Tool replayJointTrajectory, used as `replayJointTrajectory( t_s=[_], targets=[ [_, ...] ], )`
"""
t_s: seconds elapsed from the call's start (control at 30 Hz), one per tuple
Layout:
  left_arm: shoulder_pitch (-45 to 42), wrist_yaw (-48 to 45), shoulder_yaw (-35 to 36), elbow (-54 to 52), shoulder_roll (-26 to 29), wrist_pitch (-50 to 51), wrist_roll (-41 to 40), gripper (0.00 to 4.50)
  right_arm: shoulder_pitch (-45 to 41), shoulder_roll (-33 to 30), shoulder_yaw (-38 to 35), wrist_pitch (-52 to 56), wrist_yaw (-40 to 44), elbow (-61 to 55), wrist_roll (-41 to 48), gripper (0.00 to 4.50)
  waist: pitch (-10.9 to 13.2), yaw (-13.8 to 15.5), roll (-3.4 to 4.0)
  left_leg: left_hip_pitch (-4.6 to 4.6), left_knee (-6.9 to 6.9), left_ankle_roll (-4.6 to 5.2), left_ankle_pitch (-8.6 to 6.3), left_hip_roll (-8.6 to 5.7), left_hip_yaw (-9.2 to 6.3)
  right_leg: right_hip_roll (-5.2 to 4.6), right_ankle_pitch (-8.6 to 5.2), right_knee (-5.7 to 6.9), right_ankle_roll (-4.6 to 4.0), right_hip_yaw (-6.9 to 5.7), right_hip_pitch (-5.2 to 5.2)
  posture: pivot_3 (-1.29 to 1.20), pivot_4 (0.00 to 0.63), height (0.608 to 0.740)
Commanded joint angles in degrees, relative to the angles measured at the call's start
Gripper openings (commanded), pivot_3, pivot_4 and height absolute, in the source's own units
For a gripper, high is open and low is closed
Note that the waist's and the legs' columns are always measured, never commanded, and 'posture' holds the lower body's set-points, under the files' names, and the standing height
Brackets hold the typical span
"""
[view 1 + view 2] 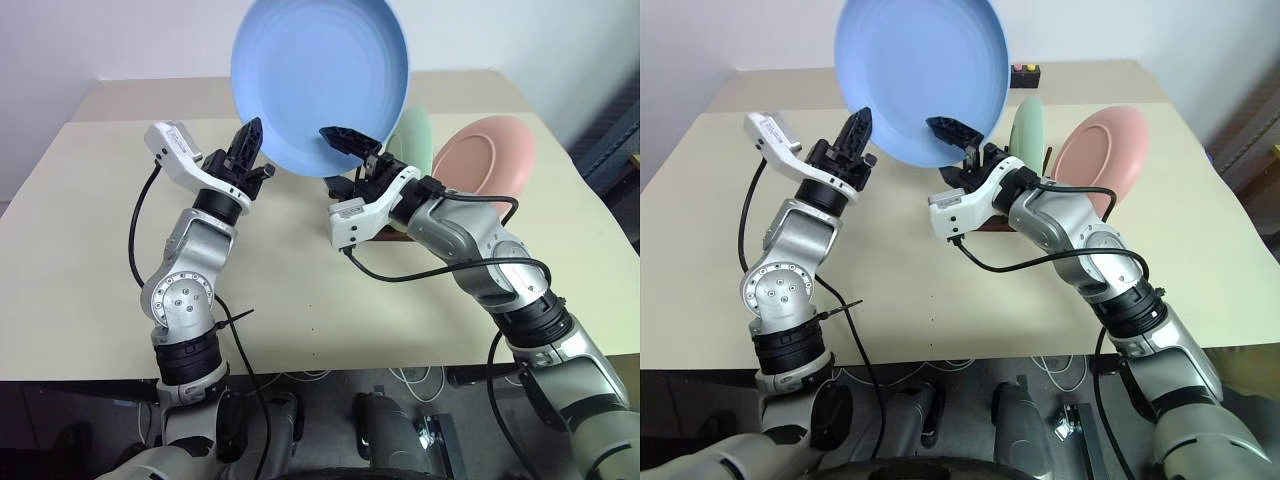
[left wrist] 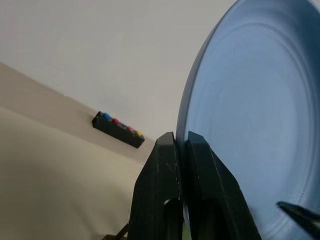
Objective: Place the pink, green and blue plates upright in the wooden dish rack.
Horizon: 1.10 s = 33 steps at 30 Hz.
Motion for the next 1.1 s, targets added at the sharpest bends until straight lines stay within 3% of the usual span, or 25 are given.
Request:
replayJointTrajectory(
  t_s=[0.03,0.13,0.23,0.33,0.57,0.8,1.0,1.1],
  targets=[
    [-0.32,0.65,-1.07,-2.57,0.69,-1.53,0.61,0.00,-1.81,0.94,-1.91,0.26,-0.15,-1.31,0.04,1.78,0.00,-0.08,0.00,0.00,0.00,0.00,0.00,0.01,0.00,0.01,0.00,0.00,0.00,0.00,0.00,0.00,0.150,0.740],
    [-0.23,0.59,-1.35,-2.46,0.92,-1.56,0.03,0.00,-1.91,1.08,-2.31,0.19,-0.24,-1.33,-0.14,0.22,0.00,-0.03,0.00,0.00,0.00,0.00,0.00,0.01,-0.01,0.01,0.00,0.00,0.00,0.00,0.00,0.00,0.150,0.740],
    [-0.02,0.30,-1.73,-2.49,1.19,-0.97,-1.18,0.00,-1.58,1.27,-2.79,0.04,-0.25,-1.70,-0.19,0.05,-0.01,-0.03,0.00,0.01,-0.01,0.00,0.00,0.00,-0.01,0.01,0.00,-0.01,0.00,0.00,0.01,0.00,0.150,0.740],
    [0.25,-0.89,-0.78,-2.57,0.75,-0.66,-5.05,0.94,-1.39,1.27,-3.42,0.26,-0.58,-2.03,-0.30,0.00,-0.01,0.00,0.00,0.01,-0.01,0.00,0.00,0.00,-0.01,0.00,0.00,-0.01,0.00,0.00,0.01,0.00,0.150,0.740],
    [1.26,-5.47,3.24,3.36,6.40,-2.42,-5.73,4.40,-5.62,1.23,-7.80,1.04,-1.96,-2.56,1.44,0.00,0.00,-0.41,0.01,0.03,-0.03,-0.02,0.01,0.01,-0.01,0.01,0.00,0.01,-0.01,0.00,0.00,0.00,0.150,0.740],
    [-0.59,-11.89,4.74,9.03,13.38,-4.22,-4.46,4.47,-10.59,8.89,-16.25,8.36,-1.50,-4.22,15.77,0.00,0.00,-1.05,0.00,0.03,-0.09,-0.05,0.03,0.04,-0.09,0.04,0.01,-0.02,-0.04,-0.01,0.00,0.00,0.150,0.740],
    [-0.18,-19.47,2.72,10.12,17.25,-4.25,-3.59,4.47,-14.95,21.51,-28.63,27.30,1.89,-8.21,45.70,0.00,0.00,-1.33,0.03,0.04,-0.12,-0.03,0.02,0.05,-0.16,0.05,0.02,0.03,-0.06,-0.02,-0.03,0.00,0.150,0.740],
    [-0.08,-22.52,2.19,10.52,18.85,-4.39,-3.32,4.47,-17.32,24.22,-34.50,35.85,0.86,-9.11,57.46,0.00,0.01,-1.34,0.05,0.04,-0.14,0.12,-0.07,0.04,-0.18,0.04,0.03,0.02,-0.07,-0.02,-0.04,0.00,0.150,0.740]
  ],
)
